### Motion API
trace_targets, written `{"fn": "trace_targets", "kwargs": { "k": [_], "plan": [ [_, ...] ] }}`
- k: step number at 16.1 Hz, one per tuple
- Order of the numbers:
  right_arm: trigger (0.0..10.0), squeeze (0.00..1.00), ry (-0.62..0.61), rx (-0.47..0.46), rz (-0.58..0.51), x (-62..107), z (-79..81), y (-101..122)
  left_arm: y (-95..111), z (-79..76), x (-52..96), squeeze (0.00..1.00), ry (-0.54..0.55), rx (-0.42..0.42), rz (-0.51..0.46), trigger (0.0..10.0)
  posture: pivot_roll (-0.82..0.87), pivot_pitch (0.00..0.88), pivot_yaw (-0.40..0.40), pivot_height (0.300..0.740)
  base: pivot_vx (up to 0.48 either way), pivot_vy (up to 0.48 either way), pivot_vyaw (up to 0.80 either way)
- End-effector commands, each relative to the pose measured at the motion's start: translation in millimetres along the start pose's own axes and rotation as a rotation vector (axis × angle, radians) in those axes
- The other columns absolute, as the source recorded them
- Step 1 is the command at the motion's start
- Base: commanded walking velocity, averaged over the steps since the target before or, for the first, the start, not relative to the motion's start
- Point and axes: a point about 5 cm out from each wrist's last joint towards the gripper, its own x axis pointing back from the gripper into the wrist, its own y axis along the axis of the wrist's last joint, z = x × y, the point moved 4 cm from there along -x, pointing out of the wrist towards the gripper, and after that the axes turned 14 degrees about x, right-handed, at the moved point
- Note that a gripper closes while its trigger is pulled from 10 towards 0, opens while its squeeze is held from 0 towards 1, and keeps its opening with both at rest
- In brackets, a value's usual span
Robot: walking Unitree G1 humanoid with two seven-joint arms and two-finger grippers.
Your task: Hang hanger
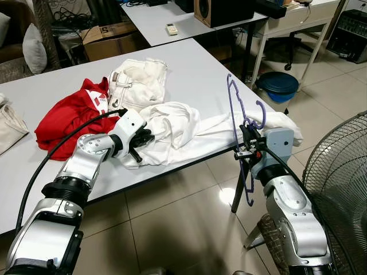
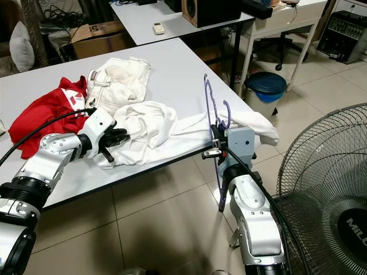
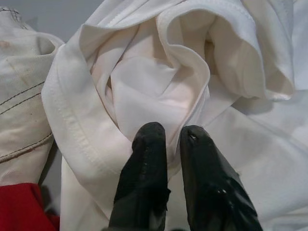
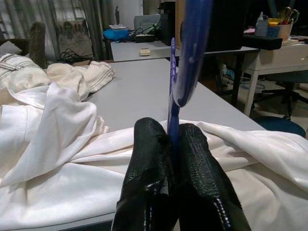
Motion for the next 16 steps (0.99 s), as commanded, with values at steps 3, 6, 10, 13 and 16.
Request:
{"fn": "trace_targets", "kwargs": {
  "k": [3, 6, 10, 13, 16],
  "plan": [
    [10.0, 0.0, 0.009, -0.002, -0.01, -3.0, 1.3, 2.1, -4.0, 3.8, 2.2, 0.0, 0.024, 0.006, -0.007, 0.0, -0.09, 0.0, 0.123, 0.74, 0.0, 0.0, 0.0],
    [10.0, 0.0, 0.018, -0.002, -0.015, -1.7, 1.3, 2.8, 5.0, 5.7, 1.8, 0.0, 0.037, 0.01, -0.064, 0.0, -0.1, 0.0, 0.126, 0.74, 0.0, 0.0, 0.0],
    [10.0, 0.0, 0.153, -0.009, -0.1, 8.5, 1.4, 18.4, 62.1, 29.1, 18.9, 0.0, 0.131, -0.023, -0.303, 0.0, -0.1, 0.0, 0.117, 0.74, 0.0, 0.0, 0.0],
    [10.0, 0.0, 0.361, 0.0, -0.222, 23.4, 2.1, 48.3, 99.3, 41.8, 33.0, 0.0, 0.158, -0.065, -0.397, 0.0, -0.1, 0.0, 0.114, 0.74, 0.0, 0.0, 0.0],
    [10.0, 0.0, 0.594, 0.037, -0.26, 43.1, 4.7, 66.1, 116.1, 37.9, 38.8, 0.0, 0.109, -0.164, -0.402, 0.0, -0.11, 0.0, 0.117, 0.74, 0.0, 0.0, 0.0]
  ]
}}
